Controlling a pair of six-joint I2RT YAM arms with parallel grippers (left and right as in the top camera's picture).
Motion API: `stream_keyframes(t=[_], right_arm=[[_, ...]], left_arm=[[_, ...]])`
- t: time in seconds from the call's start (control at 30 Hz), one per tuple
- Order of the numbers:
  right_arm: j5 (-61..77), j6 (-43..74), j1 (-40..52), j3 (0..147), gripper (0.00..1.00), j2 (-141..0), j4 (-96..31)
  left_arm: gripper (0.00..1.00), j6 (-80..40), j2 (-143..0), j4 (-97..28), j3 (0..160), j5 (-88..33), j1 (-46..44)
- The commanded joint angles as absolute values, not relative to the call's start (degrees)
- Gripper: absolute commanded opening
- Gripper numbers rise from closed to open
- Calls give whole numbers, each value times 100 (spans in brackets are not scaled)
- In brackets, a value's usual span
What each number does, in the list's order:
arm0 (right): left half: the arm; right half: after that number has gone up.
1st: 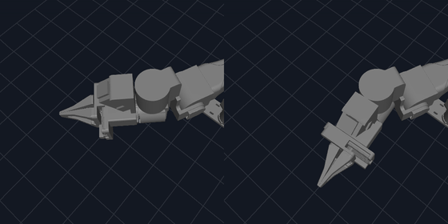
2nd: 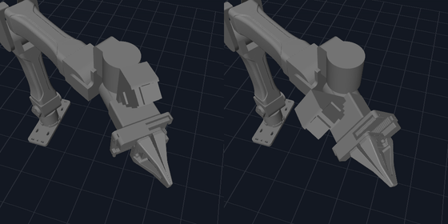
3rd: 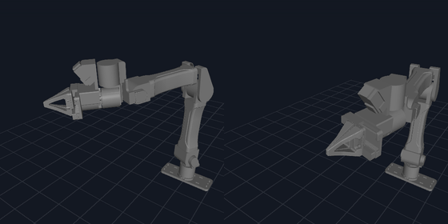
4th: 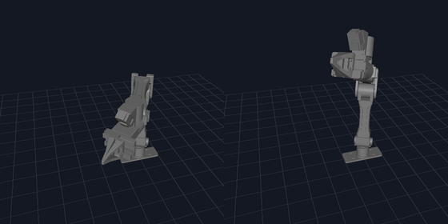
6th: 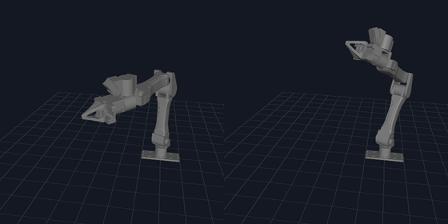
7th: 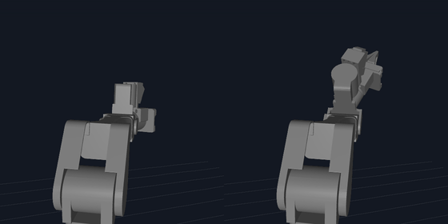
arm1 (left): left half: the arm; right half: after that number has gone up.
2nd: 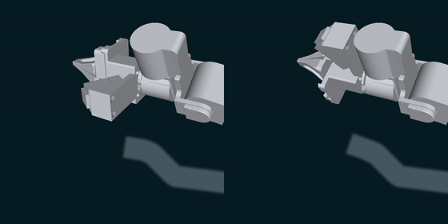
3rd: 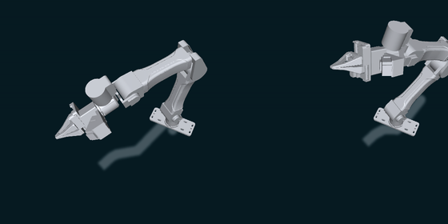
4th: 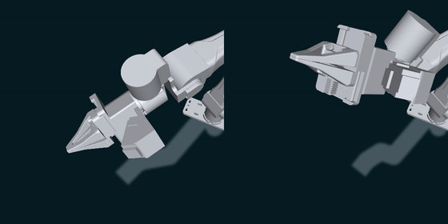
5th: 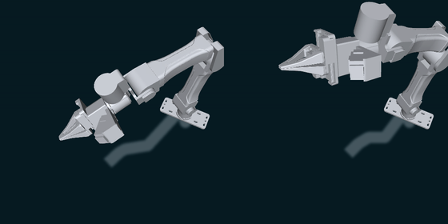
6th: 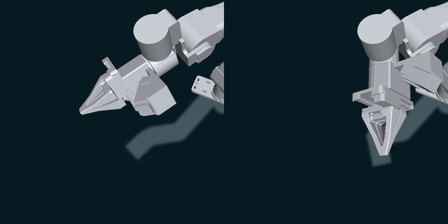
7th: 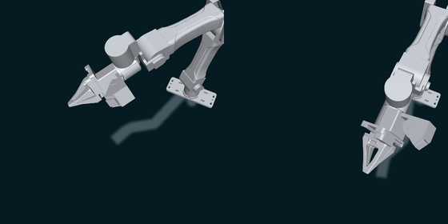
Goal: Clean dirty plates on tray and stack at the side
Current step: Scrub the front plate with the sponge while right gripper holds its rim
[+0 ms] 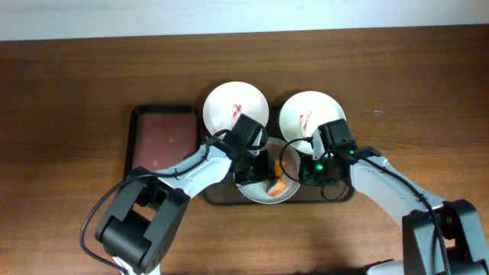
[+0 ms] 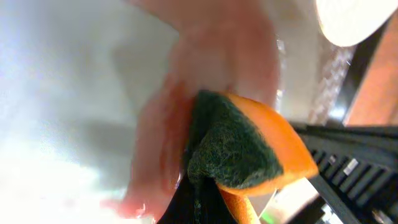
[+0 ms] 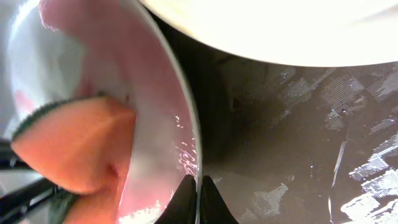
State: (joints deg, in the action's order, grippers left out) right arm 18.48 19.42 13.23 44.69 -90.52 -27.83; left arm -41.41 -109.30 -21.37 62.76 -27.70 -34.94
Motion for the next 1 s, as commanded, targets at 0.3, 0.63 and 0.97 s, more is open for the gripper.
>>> stream_keyframes(t=[0.3,0.63,0.97], right_arm=[[1896,1905,1354,4528,4,-9074,-2832],[1879,1905,1354,4528,4,-9076,-2829],[1881,1905,1354,4528,4,-9076,-2832]], left_arm=[[0,-3612,-10932,-2659,6160,-2392,-3020],[0,-3837,-10875,-1673,6152,-4206,-3131],[0,-3632,-10871,-1557,5546,-3089,-3308]])
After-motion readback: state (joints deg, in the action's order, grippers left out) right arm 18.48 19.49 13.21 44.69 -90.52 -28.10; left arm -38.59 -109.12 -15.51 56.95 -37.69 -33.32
